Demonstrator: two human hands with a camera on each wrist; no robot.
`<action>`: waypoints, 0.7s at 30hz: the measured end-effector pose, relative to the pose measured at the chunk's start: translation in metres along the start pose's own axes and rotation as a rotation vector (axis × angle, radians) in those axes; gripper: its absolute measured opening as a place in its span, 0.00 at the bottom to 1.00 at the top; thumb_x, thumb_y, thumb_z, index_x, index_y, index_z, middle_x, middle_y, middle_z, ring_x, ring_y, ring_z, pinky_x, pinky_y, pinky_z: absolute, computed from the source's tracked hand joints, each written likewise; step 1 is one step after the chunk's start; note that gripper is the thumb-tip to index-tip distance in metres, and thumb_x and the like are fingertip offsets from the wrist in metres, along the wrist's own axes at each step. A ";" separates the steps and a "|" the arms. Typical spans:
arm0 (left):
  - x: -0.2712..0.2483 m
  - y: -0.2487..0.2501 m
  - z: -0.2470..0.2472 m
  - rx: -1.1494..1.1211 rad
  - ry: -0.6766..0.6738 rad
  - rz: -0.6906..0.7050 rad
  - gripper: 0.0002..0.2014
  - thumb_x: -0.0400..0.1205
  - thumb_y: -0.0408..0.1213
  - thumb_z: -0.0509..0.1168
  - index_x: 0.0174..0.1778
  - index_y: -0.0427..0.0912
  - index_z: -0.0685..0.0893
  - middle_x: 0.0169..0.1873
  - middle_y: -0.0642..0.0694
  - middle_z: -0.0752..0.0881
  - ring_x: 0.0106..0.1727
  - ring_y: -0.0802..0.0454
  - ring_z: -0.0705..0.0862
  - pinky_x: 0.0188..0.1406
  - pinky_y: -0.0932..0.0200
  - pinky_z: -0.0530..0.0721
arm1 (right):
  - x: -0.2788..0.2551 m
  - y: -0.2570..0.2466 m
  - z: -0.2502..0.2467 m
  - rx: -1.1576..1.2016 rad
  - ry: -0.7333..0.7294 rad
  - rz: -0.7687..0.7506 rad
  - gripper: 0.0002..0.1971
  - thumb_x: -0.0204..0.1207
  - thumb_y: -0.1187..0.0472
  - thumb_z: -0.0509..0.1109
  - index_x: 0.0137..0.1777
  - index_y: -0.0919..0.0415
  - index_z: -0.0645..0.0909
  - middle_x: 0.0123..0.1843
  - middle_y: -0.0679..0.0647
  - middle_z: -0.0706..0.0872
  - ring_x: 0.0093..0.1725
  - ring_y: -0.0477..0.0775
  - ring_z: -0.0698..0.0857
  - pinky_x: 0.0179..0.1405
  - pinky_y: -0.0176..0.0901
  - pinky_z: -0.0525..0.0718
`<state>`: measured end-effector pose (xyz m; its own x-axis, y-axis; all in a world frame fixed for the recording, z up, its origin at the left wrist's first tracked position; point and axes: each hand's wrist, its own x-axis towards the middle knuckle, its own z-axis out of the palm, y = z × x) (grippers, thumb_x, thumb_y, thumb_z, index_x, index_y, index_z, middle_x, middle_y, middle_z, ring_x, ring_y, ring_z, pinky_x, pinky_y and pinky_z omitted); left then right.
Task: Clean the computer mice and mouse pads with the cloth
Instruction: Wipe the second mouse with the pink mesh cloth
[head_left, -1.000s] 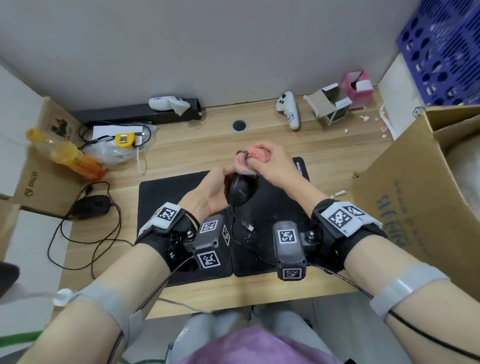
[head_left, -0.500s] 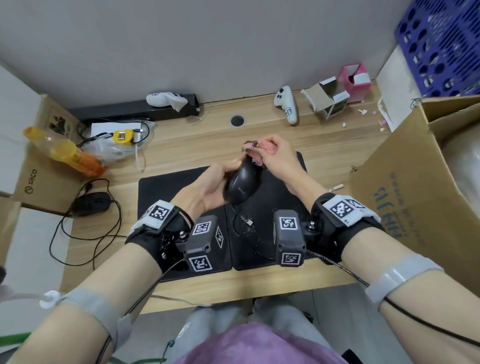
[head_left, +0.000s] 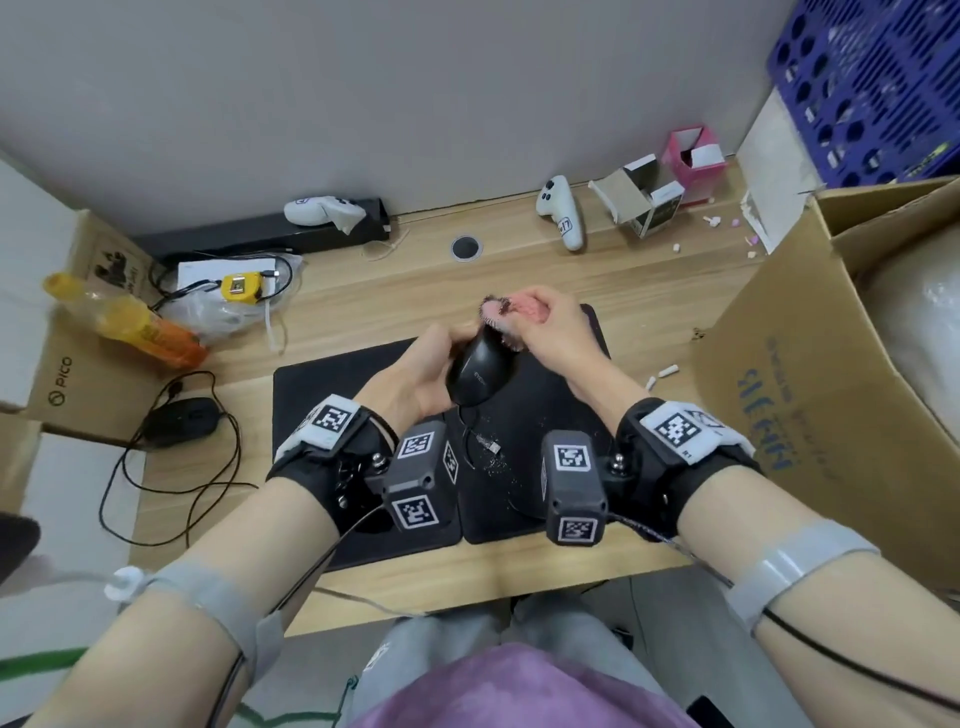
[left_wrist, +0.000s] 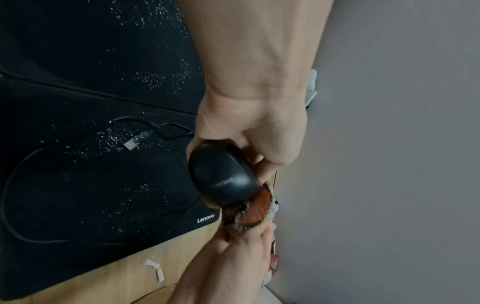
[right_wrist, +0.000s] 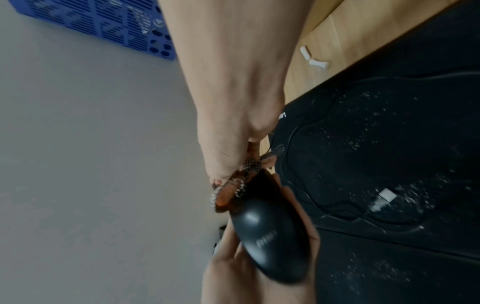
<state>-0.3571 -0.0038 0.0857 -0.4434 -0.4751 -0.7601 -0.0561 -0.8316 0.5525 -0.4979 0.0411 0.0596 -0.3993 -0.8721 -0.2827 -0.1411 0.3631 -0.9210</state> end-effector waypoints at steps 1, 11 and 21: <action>0.000 0.002 0.002 -0.009 0.062 -0.026 0.13 0.85 0.35 0.53 0.53 0.35 0.83 0.44 0.38 0.85 0.44 0.46 0.85 0.51 0.54 0.85 | -0.006 -0.001 0.004 0.016 -0.066 -0.016 0.10 0.71 0.61 0.75 0.51 0.48 0.86 0.49 0.45 0.91 0.51 0.47 0.88 0.57 0.44 0.86; -0.001 0.004 0.016 -0.011 0.074 0.012 0.14 0.86 0.38 0.57 0.46 0.37 0.87 0.39 0.41 0.88 0.36 0.48 0.85 0.43 0.56 0.85 | -0.011 0.014 -0.024 -0.016 0.041 0.078 0.12 0.78 0.59 0.72 0.60 0.51 0.84 0.48 0.41 0.84 0.50 0.45 0.81 0.49 0.35 0.75; 0.003 -0.005 -0.013 -0.147 0.258 0.047 0.17 0.87 0.39 0.49 0.53 0.37 0.82 0.47 0.38 0.88 0.44 0.42 0.87 0.46 0.51 0.85 | -0.011 0.007 0.014 -0.090 -0.245 0.021 0.12 0.70 0.60 0.77 0.53 0.47 0.87 0.49 0.46 0.89 0.55 0.51 0.87 0.63 0.51 0.84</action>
<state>-0.3465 -0.0048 0.0758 -0.1994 -0.5560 -0.8069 0.0976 -0.8306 0.5482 -0.4819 0.0485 0.0519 -0.1731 -0.9136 -0.3678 -0.2196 0.3999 -0.8899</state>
